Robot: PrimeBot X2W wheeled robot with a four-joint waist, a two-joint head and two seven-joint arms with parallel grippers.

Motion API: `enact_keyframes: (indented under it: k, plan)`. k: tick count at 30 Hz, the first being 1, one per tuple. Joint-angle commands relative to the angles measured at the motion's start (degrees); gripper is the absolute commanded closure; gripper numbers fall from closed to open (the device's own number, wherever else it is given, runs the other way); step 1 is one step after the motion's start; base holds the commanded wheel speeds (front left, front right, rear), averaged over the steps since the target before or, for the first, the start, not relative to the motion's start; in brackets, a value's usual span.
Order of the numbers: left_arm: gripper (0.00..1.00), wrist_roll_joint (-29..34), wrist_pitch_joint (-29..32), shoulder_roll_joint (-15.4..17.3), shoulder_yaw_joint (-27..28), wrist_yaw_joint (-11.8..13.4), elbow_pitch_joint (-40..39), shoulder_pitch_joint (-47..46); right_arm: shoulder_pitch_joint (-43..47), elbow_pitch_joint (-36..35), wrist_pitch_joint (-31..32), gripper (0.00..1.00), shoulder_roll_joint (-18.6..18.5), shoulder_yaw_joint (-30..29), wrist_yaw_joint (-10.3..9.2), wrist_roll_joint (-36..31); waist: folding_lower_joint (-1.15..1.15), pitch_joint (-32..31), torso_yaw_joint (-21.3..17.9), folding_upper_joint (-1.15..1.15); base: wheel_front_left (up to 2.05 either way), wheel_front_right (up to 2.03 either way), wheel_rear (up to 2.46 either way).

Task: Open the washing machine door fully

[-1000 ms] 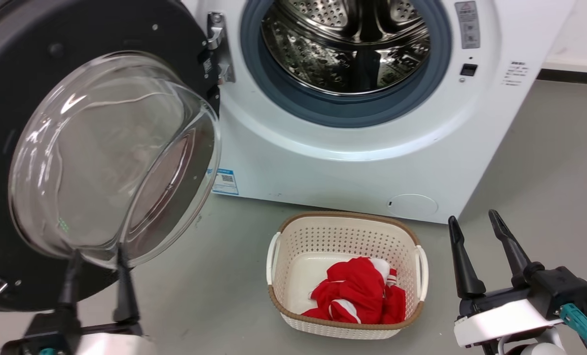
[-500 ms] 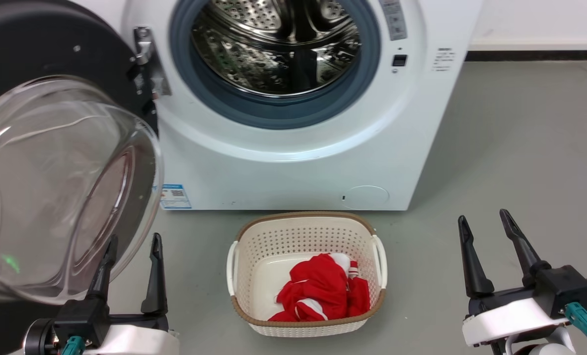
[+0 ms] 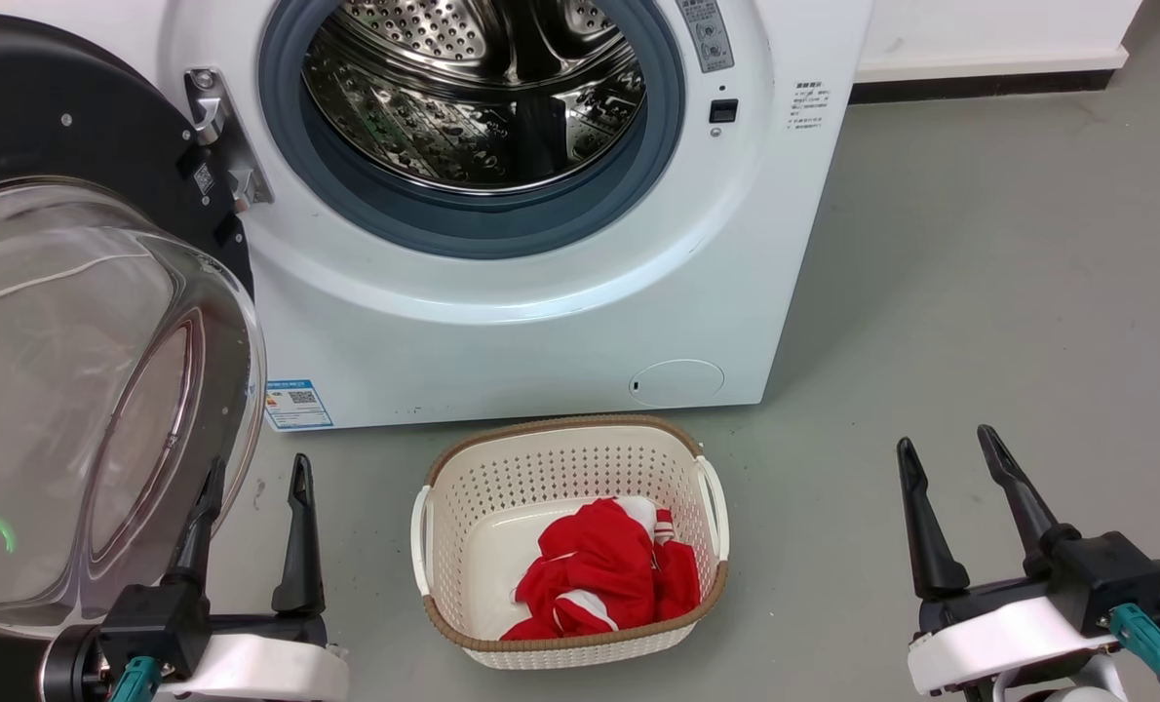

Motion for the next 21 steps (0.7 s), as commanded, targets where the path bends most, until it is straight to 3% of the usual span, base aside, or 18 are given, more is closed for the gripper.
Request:
enact_keyframes:
  k: [1,13,14,17,21]
  plan:
    - [0.00,0.2,-0.1,0.0,0.2,-0.1,0.1,-0.6,0.1,0.1,-0.1,0.00,0.1,0.2,-0.04,0.4,0.00,0.1,0.0,0.00,0.00,0.00,0.00]
    - [0.00,0.4,-0.1,0.0,0.6,-0.5,0.3,-1.0,-0.8,0.7,-0.6,0.00,0.1,0.5,-0.04,0.9,0.00,0.7,0.0,0.00,0.00,0.00,0.00]
    - [1.00,0.1,0.0,0.0,0.4,-0.3,0.2,-0.3,-0.2,0.7,-0.3,1.00,0.0,0.5,0.00,0.9,0.00,0.8,0.0,0.00,0.00,0.00,0.00]
    - [1.00,-0.5,0.3,-0.1,0.4,-0.3,1.8,0.0,0.4,1.8,-0.2,1.00,0.0,0.6,0.00,1.4,0.00,0.8,0.0,0.00,0.00,0.00,0.00]
    - [1.00,-5.2,2.1,-0.1,1.0,-0.4,3.1,-1.1,0.4,1.8,0.4,1.00,-0.2,0.6,0.00,6.8,0.00,0.7,0.1,0.00,0.00,0.00,0.00]
